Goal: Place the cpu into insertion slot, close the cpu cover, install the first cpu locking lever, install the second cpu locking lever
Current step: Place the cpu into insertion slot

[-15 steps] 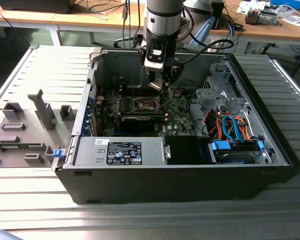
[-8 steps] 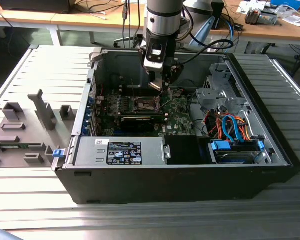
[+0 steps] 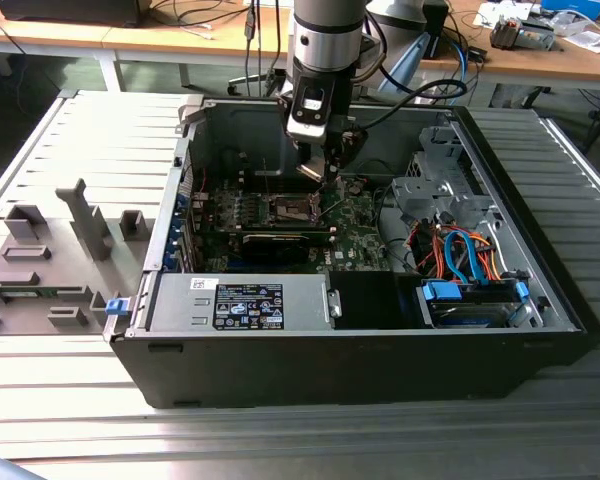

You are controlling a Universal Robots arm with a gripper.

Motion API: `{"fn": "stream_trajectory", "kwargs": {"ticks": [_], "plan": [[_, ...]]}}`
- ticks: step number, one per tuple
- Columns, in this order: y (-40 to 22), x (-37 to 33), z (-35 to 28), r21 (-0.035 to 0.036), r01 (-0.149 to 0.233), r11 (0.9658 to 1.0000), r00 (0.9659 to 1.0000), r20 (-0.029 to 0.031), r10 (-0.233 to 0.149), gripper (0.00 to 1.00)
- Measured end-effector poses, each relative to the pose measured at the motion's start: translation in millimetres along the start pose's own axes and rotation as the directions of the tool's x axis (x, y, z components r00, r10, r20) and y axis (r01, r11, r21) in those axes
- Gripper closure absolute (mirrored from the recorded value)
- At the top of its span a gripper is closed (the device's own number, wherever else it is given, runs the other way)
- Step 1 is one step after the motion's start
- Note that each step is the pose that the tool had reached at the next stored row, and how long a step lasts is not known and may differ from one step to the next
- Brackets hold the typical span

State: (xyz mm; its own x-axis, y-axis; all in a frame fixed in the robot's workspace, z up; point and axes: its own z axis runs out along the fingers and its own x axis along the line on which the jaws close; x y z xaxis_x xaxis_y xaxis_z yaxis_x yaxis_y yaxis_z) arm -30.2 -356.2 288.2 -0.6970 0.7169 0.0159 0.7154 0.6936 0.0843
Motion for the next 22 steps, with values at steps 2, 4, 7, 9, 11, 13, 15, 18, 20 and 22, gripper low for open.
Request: {"fn": "stream_trajectory", "kwargs": {"ticks": [2,4,7,9,11,13,15,18,20,22], "plan": [[0.0,0.0,0.0,0.0001,-0.004,1.0,1.0,0.0006,0.004,0.46],[0.0,0.0,0.0,0.0002,-0.008,1.0,1.0,0.001,0.008,0.46],[0.0,0.0,0.0,0.0003,-0.012,0.9999,0.9999,0.0016,0.012,0.46],[0.0,0.0,0.0,0.0003,-0.015,0.9999,0.9999,0.0019,0.015,0.46],[0.0,0.0,0.0,0.0005,-0.017,0.9999,0.9999,0.0022,0.017,0.46],[0.0,0.0,0.0,0.0004,-0.021,0.9998,0.9998,0.0026,0.021,0.46],[0.0,0.0,0.0,0.0005,-0.024,0.9997,0.9997,0.0029,0.024,0.46],[0.0,0.0,0.0,0.0006,-0.03,0.9995,0.9995,0.0037,0.03,0.46],[0.0,0.0,0.0,0.0006,-0.035,0.9994,0.9994,0.0043,0.035,0.46],[0.0,0.0,0.0,0.0007,-0.04,0.9992,0.9992,0.0049,0.04,0.46]]}}
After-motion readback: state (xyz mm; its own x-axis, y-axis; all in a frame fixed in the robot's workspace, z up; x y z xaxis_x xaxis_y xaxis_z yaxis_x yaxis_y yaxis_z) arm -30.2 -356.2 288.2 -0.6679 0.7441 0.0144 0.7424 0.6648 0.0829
